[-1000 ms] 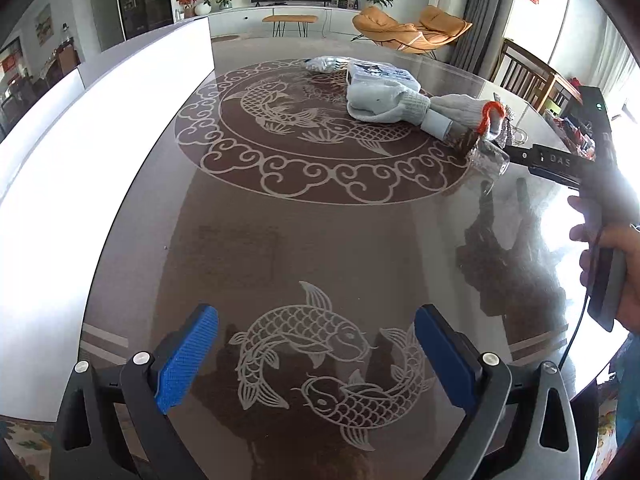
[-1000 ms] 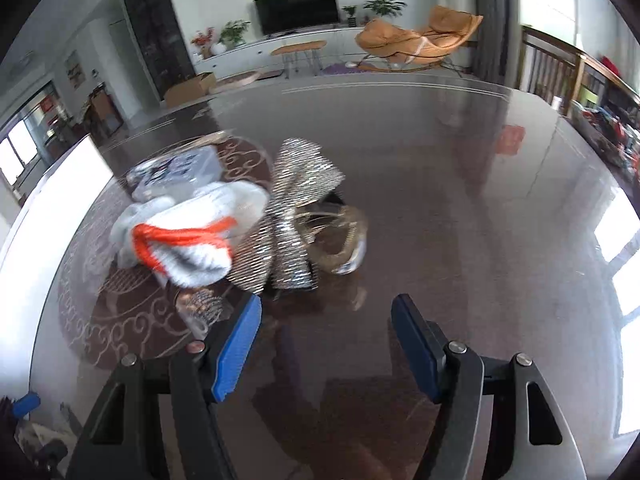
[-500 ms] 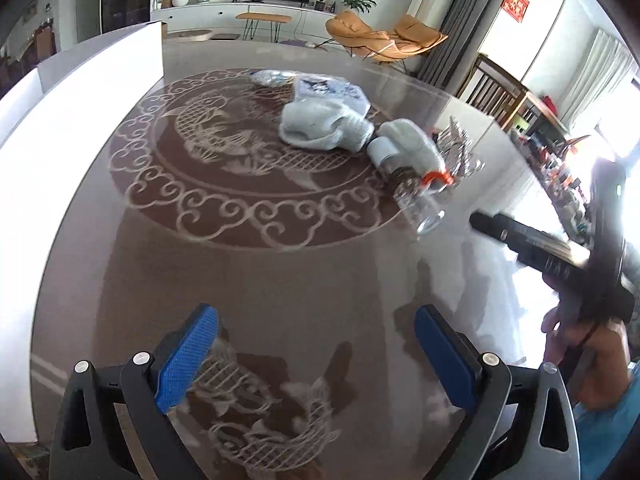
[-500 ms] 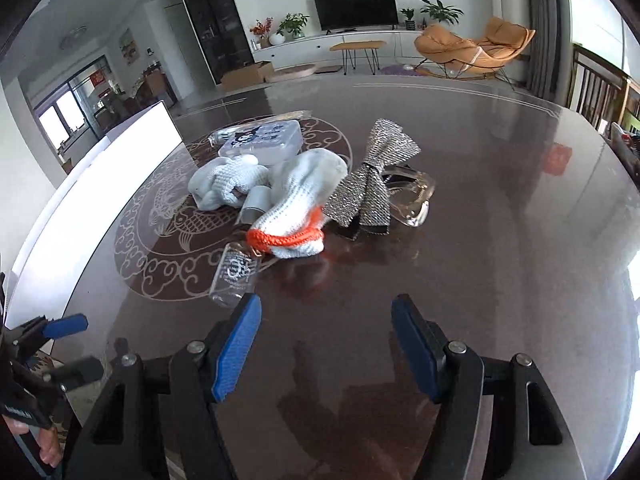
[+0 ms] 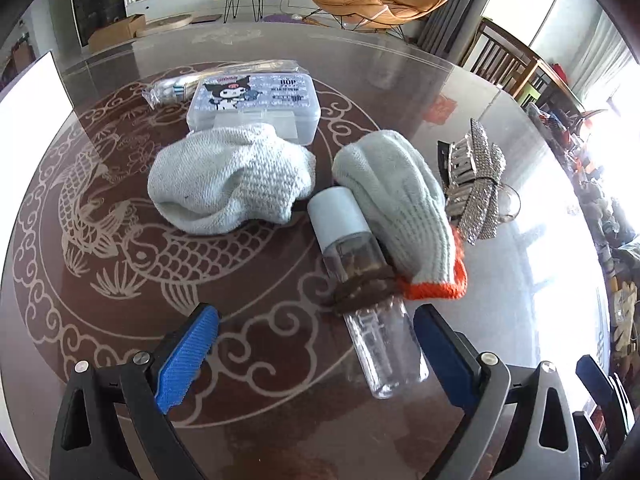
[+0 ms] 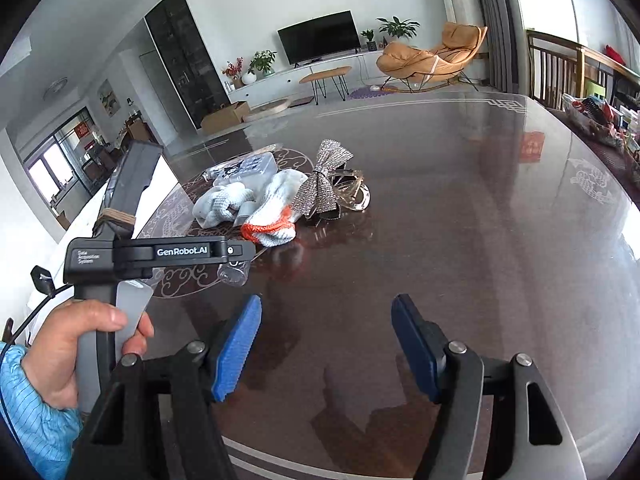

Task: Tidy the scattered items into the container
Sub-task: 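Grasp the clear bottle with brown cord with the left gripper while the right gripper grasps the white-orange glove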

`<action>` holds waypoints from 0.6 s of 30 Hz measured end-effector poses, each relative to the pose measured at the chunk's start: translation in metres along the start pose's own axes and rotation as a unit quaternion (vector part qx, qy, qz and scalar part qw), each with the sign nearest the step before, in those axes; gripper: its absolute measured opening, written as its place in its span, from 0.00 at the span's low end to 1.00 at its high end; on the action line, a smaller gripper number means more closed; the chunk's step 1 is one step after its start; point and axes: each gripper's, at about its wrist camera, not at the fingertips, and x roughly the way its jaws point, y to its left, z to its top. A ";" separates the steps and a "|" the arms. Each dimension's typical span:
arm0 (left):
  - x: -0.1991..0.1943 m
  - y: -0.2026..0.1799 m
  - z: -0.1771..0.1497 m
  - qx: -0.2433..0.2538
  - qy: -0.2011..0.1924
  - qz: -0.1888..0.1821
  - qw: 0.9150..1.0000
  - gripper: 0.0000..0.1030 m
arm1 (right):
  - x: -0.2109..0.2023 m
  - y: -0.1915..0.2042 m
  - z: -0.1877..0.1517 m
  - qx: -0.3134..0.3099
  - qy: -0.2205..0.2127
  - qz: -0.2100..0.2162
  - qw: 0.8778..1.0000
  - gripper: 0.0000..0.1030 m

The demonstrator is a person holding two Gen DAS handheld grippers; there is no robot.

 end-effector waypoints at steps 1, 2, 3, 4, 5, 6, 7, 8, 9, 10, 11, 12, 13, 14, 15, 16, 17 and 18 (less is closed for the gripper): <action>0.001 -0.001 0.002 0.001 -0.002 0.007 1.000 0.83 | -0.002 -0.002 0.000 0.003 -0.001 -0.002 1.000 0.67; 0.001 -0.003 0.003 0.003 -0.006 0.016 1.000 0.77 | -0.003 -0.004 -0.001 0.006 -0.001 -0.004 1.000 0.67; 0.001 -0.004 0.004 0.005 -0.010 0.024 1.000 0.65 | -0.003 -0.006 -0.001 0.011 0.000 -0.009 1.000 0.67; 0.000 -0.005 0.003 0.010 -0.014 0.025 1.000 0.50 | -0.002 -0.008 -0.002 0.016 0.002 -0.015 1.000 0.67; -0.002 -0.006 0.002 0.017 -0.017 0.022 0.999 0.37 | -0.002 -0.010 -0.003 0.021 0.004 -0.018 1.000 0.67; -0.003 -0.006 0.000 0.025 -0.018 0.023 0.999 0.32 | -0.002 -0.012 -0.004 0.026 0.005 -0.019 0.999 0.67; -0.004 -0.005 -0.002 0.030 -0.019 0.020 0.999 0.32 | -0.002 -0.013 -0.006 0.030 0.006 -0.018 0.999 0.67; -0.006 -0.003 -0.006 0.033 -0.019 0.017 0.999 0.32 | -0.002 -0.013 -0.008 0.032 0.007 -0.018 0.999 0.67; -0.009 0.000 -0.011 0.040 -0.020 0.015 0.999 0.32 | -0.001 -0.013 -0.010 0.032 0.011 -0.017 0.999 0.67; -0.012 0.003 -0.019 0.048 -0.021 0.015 0.999 0.32 | 0.001 -0.011 -0.011 0.028 0.018 -0.013 0.999 0.67; -0.016 0.006 -0.026 0.054 -0.022 0.016 0.998 0.32 | 0.002 -0.009 -0.013 0.024 0.023 -0.007 0.999 0.67; -0.020 0.012 -0.033 0.058 -0.024 0.020 0.998 0.32 | 0.005 -0.005 -0.014 0.019 0.025 -0.001 0.999 0.67; -0.024 0.019 -0.042 0.059 -0.025 0.024 0.998 0.32 | 0.006 -0.001 -0.014 0.015 0.026 0.008 1.000 0.67; -0.029 0.028 -0.052 0.056 -0.026 0.027 0.998 0.32 | 0.008 0.004 -0.012 0.011 0.023 0.020 0.999 0.67; -0.034 0.038 -0.061 0.051 -0.027 0.029 0.998 0.32 | 0.010 0.011 -0.007 0.008 0.020 0.033 0.999 0.67; -0.039 0.047 -0.069 0.045 -0.028 0.032 0.998 0.32 | 0.014 0.020 0.000 0.000 0.014 0.049 0.999 0.67; -0.043 0.057 -0.076 0.037 -0.030 0.036 0.998 0.32 | 0.019 0.032 0.009 -0.012 0.007 0.060 0.998 0.67; -0.048 0.066 -0.084 0.029 -0.031 0.039 0.998 0.32 | 0.025 0.043 0.019 -0.027 0.001 0.065 0.998 0.67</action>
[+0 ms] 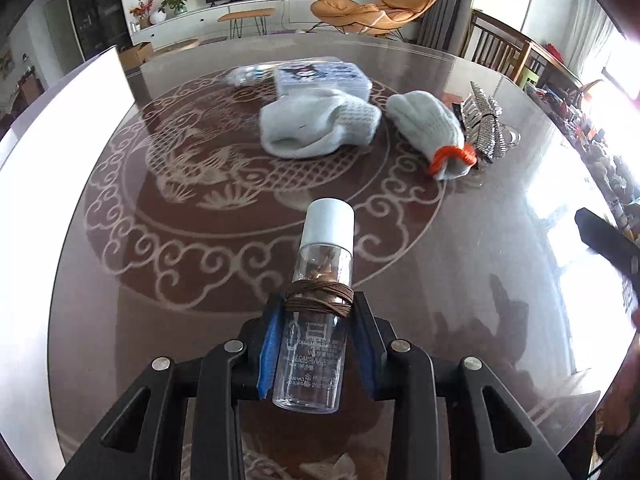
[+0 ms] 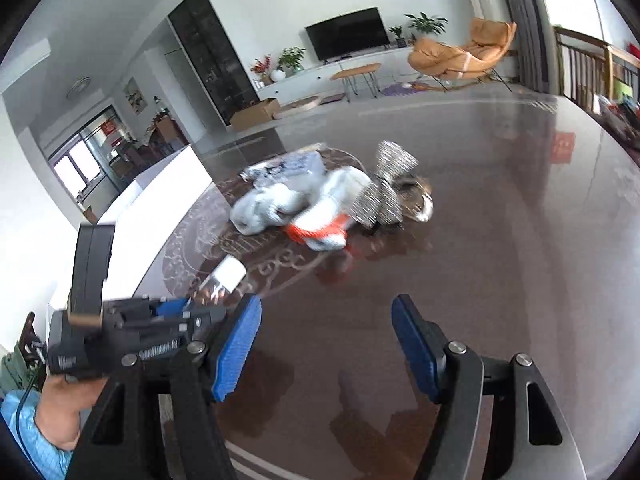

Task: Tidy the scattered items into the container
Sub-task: 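Grasp the clear bottle with brown cord with the left gripper while the right gripper grasps the white-orange glove, then lift the bottle with the left gripper while the right gripper lifts the glove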

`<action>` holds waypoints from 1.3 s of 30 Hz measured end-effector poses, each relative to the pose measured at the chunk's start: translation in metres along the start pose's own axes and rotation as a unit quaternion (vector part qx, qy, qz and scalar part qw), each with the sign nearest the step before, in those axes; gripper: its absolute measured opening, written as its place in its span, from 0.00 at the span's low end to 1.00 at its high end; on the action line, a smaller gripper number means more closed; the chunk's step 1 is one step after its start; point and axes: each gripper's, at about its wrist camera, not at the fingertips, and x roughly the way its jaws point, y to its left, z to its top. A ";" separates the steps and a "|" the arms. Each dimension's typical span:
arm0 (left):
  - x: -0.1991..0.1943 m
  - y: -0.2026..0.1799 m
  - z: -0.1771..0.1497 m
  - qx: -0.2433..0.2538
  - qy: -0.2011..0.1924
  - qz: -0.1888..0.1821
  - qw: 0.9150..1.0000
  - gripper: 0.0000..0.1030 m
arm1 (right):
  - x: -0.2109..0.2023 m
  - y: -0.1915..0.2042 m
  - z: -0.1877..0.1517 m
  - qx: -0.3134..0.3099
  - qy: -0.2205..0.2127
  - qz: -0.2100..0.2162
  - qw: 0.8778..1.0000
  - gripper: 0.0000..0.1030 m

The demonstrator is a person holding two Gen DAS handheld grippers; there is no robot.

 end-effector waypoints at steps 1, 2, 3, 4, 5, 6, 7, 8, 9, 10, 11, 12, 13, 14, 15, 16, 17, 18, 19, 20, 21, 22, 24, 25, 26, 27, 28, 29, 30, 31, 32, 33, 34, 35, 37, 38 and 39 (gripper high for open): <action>-0.004 0.009 -0.007 -0.008 -0.001 0.004 1.000 0.32 | 0.009 0.011 0.011 -0.018 -0.005 0.005 1.000 0.67; -0.007 0.016 -0.013 -0.014 -0.002 0.007 1.000 0.32 | 0.019 0.023 0.024 -0.038 -0.009 0.008 0.999 0.67; -0.010 0.021 -0.018 -0.018 -0.003 0.008 1.000 0.32 | 0.031 0.036 0.038 -0.058 -0.015 0.009 0.998 0.67; -0.011 0.027 -0.022 -0.024 -0.004 0.009 1.000 0.32 | 0.045 0.045 0.051 -0.075 -0.018 0.005 0.997 0.67; -0.012 0.031 -0.025 -0.029 -0.005 0.008 1.000 0.32 | 0.060 0.050 0.061 -0.085 -0.009 -0.007 0.996 0.67; -0.013 0.034 -0.026 -0.031 -0.006 0.007 0.999 0.32 | 0.078 0.053 0.070 -0.092 0.002 -0.037 0.995 0.67; -0.013 0.037 -0.027 -0.031 -0.007 0.007 0.999 0.32 | 0.094 0.052 0.076 -0.097 0.012 -0.067 0.993 0.67; -0.013 0.037 -0.028 -0.030 -0.008 0.006 0.999 0.32 | 0.110 0.052 0.079 -0.108 0.025 -0.090 0.990 0.67; -0.014 0.035 -0.029 -0.029 -0.009 0.006 1.000 0.32 | 0.121 0.051 0.079 -0.119 0.034 -0.103 0.987 0.67; -0.013 0.035 -0.029 -0.027 -0.011 0.005 1.000 0.32 | 0.132 0.050 0.078 -0.131 0.049 -0.118 0.983 0.67; -0.014 0.035 -0.031 -0.027 -0.013 0.005 1.000 0.32 | 0.140 0.049 0.076 -0.137 0.068 -0.124 0.980 0.66; -0.015 0.034 -0.033 -0.027 -0.014 0.005 1.000 0.32 | 0.145 0.046 0.073 -0.137 0.085 -0.128 0.979 0.64; -0.016 0.034 -0.034 -0.028 -0.016 0.005 0.999 0.32 | 0.145 0.044 0.068 -0.131 0.093 -0.131 0.978 0.49; -0.017 0.034 -0.035 -0.028 -0.017 0.005 0.999 0.32 | 0.142 0.041 0.064 -0.129 0.095 -0.135 0.978 0.34; -0.017 0.033 -0.036 -0.027 -0.018 0.004 0.999 0.32 | 0.137 0.038 0.057 -0.127 0.095 -0.137 0.978 0.28; -0.017 0.032 -0.037 -0.025 -0.018 0.003 1.000 0.32 | 0.131 0.036 0.051 -0.125 0.096 -0.131 0.979 0.27; -0.019 0.031 -0.038 -0.023 -0.017 0.002 1.000 0.32 | 0.123 0.036 0.043 -0.123 0.099 -0.121 0.980 0.27; -0.021 0.030 -0.040 -0.021 -0.016 -0.001 1.000 0.32 | 0.115 0.035 0.038 -0.123 0.104 -0.113 0.980 0.27; -0.023 0.028 -0.042 -0.020 -0.015 -0.003 1.000 0.32 | 0.104 0.035 0.030 -0.121 0.110 -0.102 0.981 0.27; -0.025 0.027 -0.045 -0.018 -0.015 -0.005 1.000 0.32 | 0.090 0.034 0.018 -0.116 0.118 -0.084 0.983 0.27; -0.026 0.025 -0.047 -0.016 -0.015 -0.005 1.000 0.32 | 0.078 0.034 0.006 -0.112 0.124 -0.069 0.984 0.27; -0.027 0.023 -0.049 -0.013 -0.016 -0.006 1.000 0.32 | 0.064 0.034 -0.006 -0.112 0.128 -0.059 0.984 0.27; -0.028 0.020 -0.051 -0.012 -0.019 -0.015 1.000 0.33 | 0.043 0.036 -0.023 -0.127 0.120 -0.069 0.982 0.31; -0.029 0.019 -0.051 -0.013 -0.023 -0.017 1.000 0.33 | 0.032 0.037 -0.029 -0.131 0.101 -0.077 0.983 0.43; -0.029 0.017 -0.050 -0.012 -0.026 -0.016 0.999 0.33 | 0.022 0.036 -0.032 -0.127 0.079 -0.077 0.986 0.54; -0.029 0.016 -0.049 -0.010 -0.025 -0.013 1.000 0.35 | 0.016 0.035 -0.032 -0.121 0.069 -0.066 0.988 0.71; -0.028 0.014 -0.047 -0.006 -0.022 -0.009 1.000 0.39 | 0.011 0.033 -0.031 -0.117 0.062 -0.049 0.990 0.71; -0.028 0.012 -0.045 0.000 -0.020 -0.005 1.000 0.43 | 0.008 0.033 -0.030 -0.115 0.059 -0.041 0.991 0.71; -0.028 0.009 -0.044 0.007 -0.021 0.000 1.000 0.53 | 0.007 0.032 -0.028 -0.118 0.060 -0.047 0.990 0.71; -0.029 0.007 -0.043 0.013 -0.026 0.008 1.000 0.64 | 0.007 0.032 -0.028 -0.120 0.063 -0.055 0.989 0.71; -0.030 0.006 -0.042 0.016 -0.031 0.015 0.999 0.68 | 0.009 0.030 -0.029 -0.118 0.067 -0.056 0.989 0.71; -0.029 0.006 -0.041 0.017 -0.033 0.020 0.999 0.70 | 0.013 0.030 -0.028 -0.113 0.074 -0.057 0.989 0.71; -0.028 0.006 -0.040 0.016 -0.032 0.021 0.999 0.70 | 0.016 0.028 -0.028 -0.109 0.082 -0.061 0.989 0.71; -0.026 0.006 -0.039 0.012 -0.029 0.019 0.999 0.70 | 0.020 0.030 -0.028 -0.106 0.086 -0.067 0.988 0.71; -0.020 0.006 -0.037 0.007 -0.022 0.020 1.000 0.70 | 0.028 0.029 -0.029 -0.098 0.091 -0.071 0.989 0.71; -0.017 0.005 -0.037 0.007 -0.018 0.022 1.000 0.70 | 0.031 0.028 -0.030 -0.094 0.092 -0.075 0.989 0.71; -0.014 0.004 -0.037 0.008 -0.013 0.024 1.000 0.71 | 0.035 0.027 -0.032 -0.092 0.092 -0.084 0.988 0.71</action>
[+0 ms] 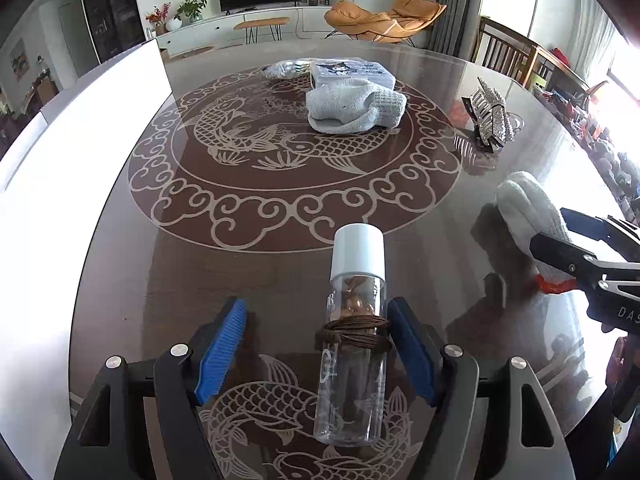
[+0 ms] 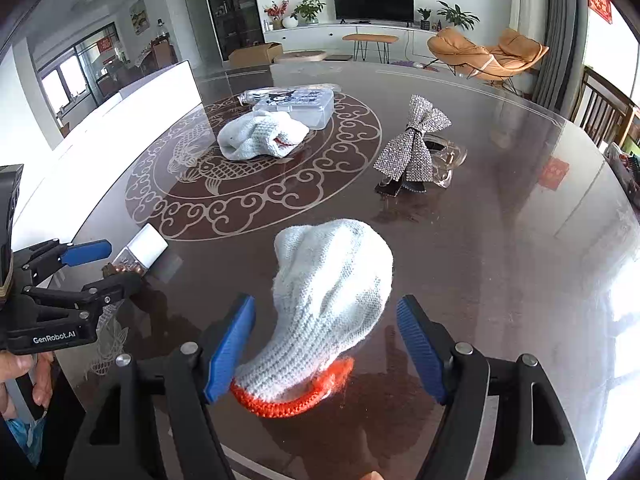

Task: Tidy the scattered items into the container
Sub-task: 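Lift the bottle with the left gripper while the right gripper lifts the glove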

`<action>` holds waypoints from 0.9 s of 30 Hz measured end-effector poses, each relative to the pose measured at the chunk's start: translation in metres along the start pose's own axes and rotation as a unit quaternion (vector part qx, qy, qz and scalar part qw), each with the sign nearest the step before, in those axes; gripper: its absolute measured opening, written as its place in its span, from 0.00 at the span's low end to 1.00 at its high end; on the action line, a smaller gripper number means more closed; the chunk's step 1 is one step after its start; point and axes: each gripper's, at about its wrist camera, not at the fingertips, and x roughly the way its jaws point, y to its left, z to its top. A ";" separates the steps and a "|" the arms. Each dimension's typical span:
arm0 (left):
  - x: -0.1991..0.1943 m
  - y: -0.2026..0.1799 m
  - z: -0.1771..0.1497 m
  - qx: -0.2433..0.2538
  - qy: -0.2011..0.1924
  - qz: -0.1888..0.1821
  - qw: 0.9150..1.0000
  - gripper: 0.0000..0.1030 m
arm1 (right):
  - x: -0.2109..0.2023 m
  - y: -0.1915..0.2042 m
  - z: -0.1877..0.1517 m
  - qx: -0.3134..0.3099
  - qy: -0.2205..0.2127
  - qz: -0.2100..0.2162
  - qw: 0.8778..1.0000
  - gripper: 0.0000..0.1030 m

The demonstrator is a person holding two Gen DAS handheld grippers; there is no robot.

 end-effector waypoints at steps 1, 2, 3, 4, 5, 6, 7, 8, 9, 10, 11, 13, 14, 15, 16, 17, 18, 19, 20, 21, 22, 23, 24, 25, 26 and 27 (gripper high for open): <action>0.001 -0.001 0.000 0.001 -0.003 0.001 1.000 0.71 | 0.004 0.000 -0.001 0.002 0.002 -0.009 1.000 0.71; 0.001 -0.002 0.000 0.000 -0.003 0.001 1.000 0.72 | 0.007 -0.001 -0.001 0.010 0.003 -0.019 1.000 0.71; 0.001 -0.002 0.001 -0.002 -0.003 0.001 1.000 0.72 | 0.009 -0.003 -0.001 0.017 0.002 -0.023 1.000 0.71; 0.002 -0.002 0.001 -0.002 -0.003 0.002 1.000 0.73 | 0.010 -0.004 -0.001 0.024 0.001 -0.024 0.999 0.71; 0.002 -0.003 0.001 -0.002 -0.003 0.002 1.000 0.74 | 0.011 -0.005 -0.002 0.030 0.000 -0.024 0.999 0.71; 0.003 -0.003 0.001 -0.002 -0.002 0.002 1.000 0.78 | 0.012 -0.006 -0.002 0.033 0.002 -0.025 0.999 0.71; 0.004 -0.003 0.001 -0.003 -0.001 0.003 1.000 0.85 | 0.015 -0.006 -0.002 0.035 0.007 -0.025 0.999 0.72; 0.005 -0.003 0.000 -0.005 -0.001 0.004 1.000 0.88 | 0.015 -0.006 -0.003 0.032 0.004 -0.028 0.999 0.72; 0.005 -0.002 -0.001 -0.008 -0.001 0.006 1.000 0.94 | 0.017 -0.005 -0.002 0.029 0.007 -0.030 0.999 0.72; 0.006 -0.002 -0.001 -0.012 -0.003 0.008 1.000 0.97 | 0.017 -0.003 -0.002 0.026 0.008 -0.034 0.999 0.72; 0.007 -0.001 -0.001 -0.014 -0.004 0.009 1.000 0.98 | 0.018 -0.002 -0.002 0.022 0.008 -0.037 0.999 0.72; 0.007 -0.001 -0.002 -0.014 -0.005 0.009 1.000 1.00 | 0.019 0.001 -0.003 0.010 0.008 -0.046 0.999 0.72; 0.008 -0.001 -0.002 -0.015 -0.005 0.009 1.000 1.00 | 0.021 0.003 -0.003 0.004 0.007 -0.051 0.999 0.72; 0.008 -0.001 -0.001 -0.015 -0.004 0.009 1.000 1.00 | 0.021 0.004 -0.004 0.003 0.003 -0.053 0.999 0.73; 0.008 -0.001 -0.001 -0.015 -0.003 0.009 1.000 1.00 | 0.021 0.003 -0.004 0.008 0.001 -0.052 0.999 0.73; 0.008 -0.001 -0.001 -0.015 -0.003 0.009 1.000 1.00 | 0.021 0.003 -0.004 0.007 -0.001 -0.054 0.999 0.73; 0.008 -0.001 -0.001 -0.015 -0.004 0.009 1.000 1.00 | 0.021 0.003 -0.005 0.008 -0.004 -0.055 0.998 0.73; 0.008 -0.001 -0.001 -0.016 -0.004 0.009 1.000 1.00 | 0.021 0.003 -0.006 0.010 -0.007 -0.055 0.998 0.73; 0.008 -0.001 -0.001 -0.016 -0.004 0.009 1.000 1.00 | 0.021 0.004 -0.007 0.010 -0.012 -0.057 0.998 0.73; 0.008 -0.001 0.000 -0.016 -0.003 0.009 1.000 1.00 | 0.020 0.004 -0.008 0.010 -0.014 -0.057 0.998 0.74; 0.008 -0.001 0.000 -0.017 -0.002 0.009 1.000 1.00 | 0.020 0.004 -0.007 0.011 -0.015 -0.057 0.998 0.74; 0.008 -0.001 0.000 -0.020 0.000 0.010 1.000 1.00 | 0.020 0.004 -0.007 0.011 -0.015 -0.057 0.998 0.74; 0.008 -0.001 0.000 -0.023 0.003 0.012 1.000 1.00 | 0.020 0.004 -0.007 0.010 -0.015 -0.057 0.998 0.74; 0.008 -0.002 0.000 -0.027 0.005 0.015 1.000 1.00 | 0.020 0.003 -0.007 0.010 -0.015 -0.057 0.998 0.74; 0.008 -0.002 0.000 -0.032 0.007 0.018 0.999 1.00 | 0.020 0.003 -0.007 0.010 -0.015 -0.057 0.998 0.74; 0.008 -0.002 -0.001 -0.036 0.008 0.020 0.999 1.00 | 0.020 0.003 -0.007 0.010 -0.015 -0.057 0.998 0.74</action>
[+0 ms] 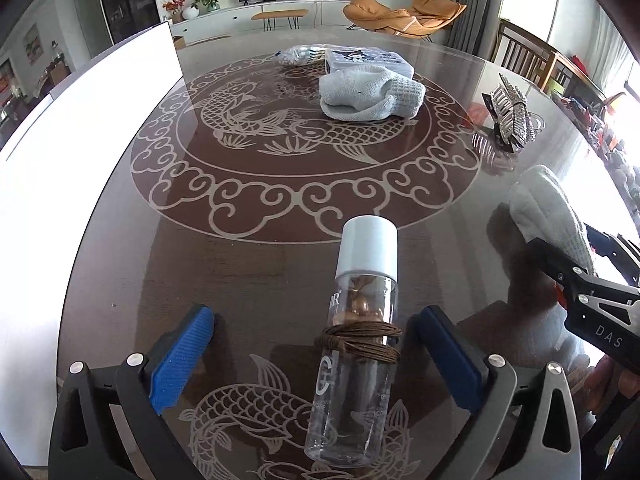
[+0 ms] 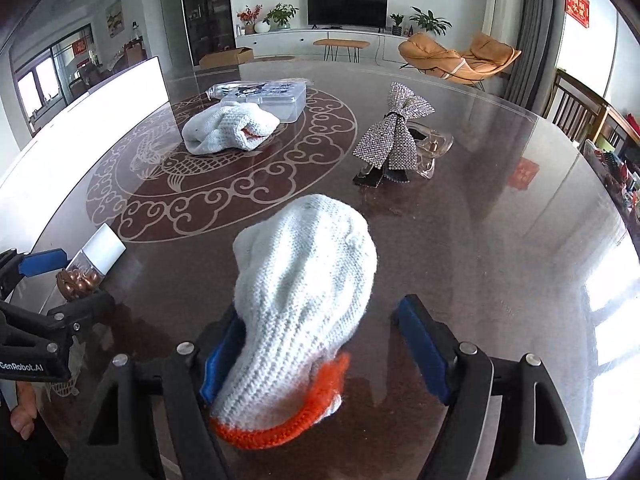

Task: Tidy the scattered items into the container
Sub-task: 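Lift the bottle with the left gripper while the right gripper lifts the glove, then carry the bottle and glove into the white box and open both grippers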

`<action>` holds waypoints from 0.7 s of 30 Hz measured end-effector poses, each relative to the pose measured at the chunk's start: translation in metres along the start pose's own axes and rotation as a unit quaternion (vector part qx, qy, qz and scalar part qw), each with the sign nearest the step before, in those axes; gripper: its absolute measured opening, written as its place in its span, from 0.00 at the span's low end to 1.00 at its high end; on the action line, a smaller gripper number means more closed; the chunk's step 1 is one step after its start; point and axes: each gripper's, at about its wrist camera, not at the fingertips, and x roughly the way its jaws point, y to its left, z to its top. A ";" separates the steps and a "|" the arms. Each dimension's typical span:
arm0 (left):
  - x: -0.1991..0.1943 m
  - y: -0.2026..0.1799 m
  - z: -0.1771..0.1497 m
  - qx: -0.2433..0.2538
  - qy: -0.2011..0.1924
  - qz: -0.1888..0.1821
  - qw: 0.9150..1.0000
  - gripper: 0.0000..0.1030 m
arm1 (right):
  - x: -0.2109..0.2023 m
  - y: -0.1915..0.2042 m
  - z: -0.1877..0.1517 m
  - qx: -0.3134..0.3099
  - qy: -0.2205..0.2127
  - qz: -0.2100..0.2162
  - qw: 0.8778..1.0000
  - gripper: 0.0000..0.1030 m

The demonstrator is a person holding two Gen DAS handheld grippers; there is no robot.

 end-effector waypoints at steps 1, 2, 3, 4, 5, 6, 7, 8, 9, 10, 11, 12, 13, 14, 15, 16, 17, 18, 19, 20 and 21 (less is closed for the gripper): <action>0.000 0.000 -0.001 -0.004 0.000 0.003 1.000 1.00 | 0.000 0.000 0.000 0.000 0.000 0.000 1.000 0.74; 0.000 0.000 -0.001 -0.008 -0.002 0.004 1.000 1.00 | 0.000 0.000 0.000 -0.001 0.000 -0.001 1.000 0.74; -0.001 -0.001 -0.002 -0.010 -0.004 0.005 1.000 1.00 | -0.001 0.000 0.000 -0.001 0.000 -0.001 1.000 0.74; -0.001 -0.001 -0.002 -0.011 -0.007 0.006 1.000 1.00 | -0.001 0.000 0.000 -0.001 0.000 -0.001 1.000 0.74; -0.001 -0.001 -0.003 -0.013 -0.009 0.008 1.000 1.00 | -0.001 0.000 0.000 -0.001 0.000 -0.001 1.000 0.74; -0.001 -0.001 -0.003 -0.014 -0.010 0.009 1.000 1.00 | -0.001 0.000 0.000 -0.001 0.000 -0.001 1.000 0.74; -0.001 -0.001 -0.003 -0.013 -0.010 0.009 1.000 1.00 | -0.001 0.000 0.000 -0.001 0.000 0.000 1.000 0.75; -0.001 -0.001 -0.003 -0.010 -0.008 0.007 1.000 1.00 | -0.001 0.000 0.000 0.001 0.000 0.003 1.000 0.75; -0.001 -0.001 -0.003 -0.005 -0.002 0.004 1.000 1.00 | -0.001 0.001 0.000 0.000 0.000 0.003 1.000 0.75; -0.001 0.000 -0.002 -0.002 0.004 0.001 1.000 1.00 | -0.001 0.001 0.001 -0.001 0.000 0.000 1.000 0.72; -0.002 0.001 -0.002 0.000 0.006 -0.001 1.000 0.99 | -0.002 0.002 0.000 -0.001 -0.002 -0.002 1.000 0.71; -0.004 0.001 -0.003 0.004 0.002 -0.004 1.000 0.89 | -0.004 0.002 0.000 -0.002 -0.004 -0.001 1.000 0.58; -0.008 0.001 -0.004 0.011 -0.004 -0.008 1.000 0.70 | -0.007 0.003 0.000 -0.003 -0.009 0.002 1.000 0.29; -0.012 0.000 -0.005 0.020 -0.008 -0.013 1.000 0.58 | -0.010 0.003 -0.001 0.000 -0.006 0.002 1.000 0.29; -0.014 -0.002 -0.004 0.028 -0.011 -0.017 0.999 0.33 | -0.010 0.001 -0.001 0.006 -0.001 0.009 1.000 0.29; -0.015 -0.003 -0.003 0.031 -0.011 -0.024 0.999 0.33 | -0.011 0.000 -0.002 0.010 0.002 0.017 1.000 0.28; -0.015 -0.002 -0.003 0.027 -0.012 -0.037 0.999 0.33 | -0.013 0.000 -0.002 0.013 0.005 0.022 1.000 0.28; -0.016 -0.001 -0.004 0.020 -0.015 -0.046 0.999 0.33 | -0.014 0.000 -0.003 0.016 0.009 0.027 0.999 0.28; -0.016 0.000 -0.004 0.016 -0.018 -0.052 0.998 0.33 | -0.015 0.000 -0.004 0.020 0.011 0.035 0.999 0.28; -0.017 0.001 -0.004 0.011 -0.019 -0.059 0.998 0.33 | -0.016 0.001 -0.005 0.024 0.013 0.040 0.999 0.28; -0.019 0.003 -0.004 0.005 -0.019 -0.066 0.998 0.33 | -0.017 0.002 -0.006 0.028 0.014 0.042 0.999 0.28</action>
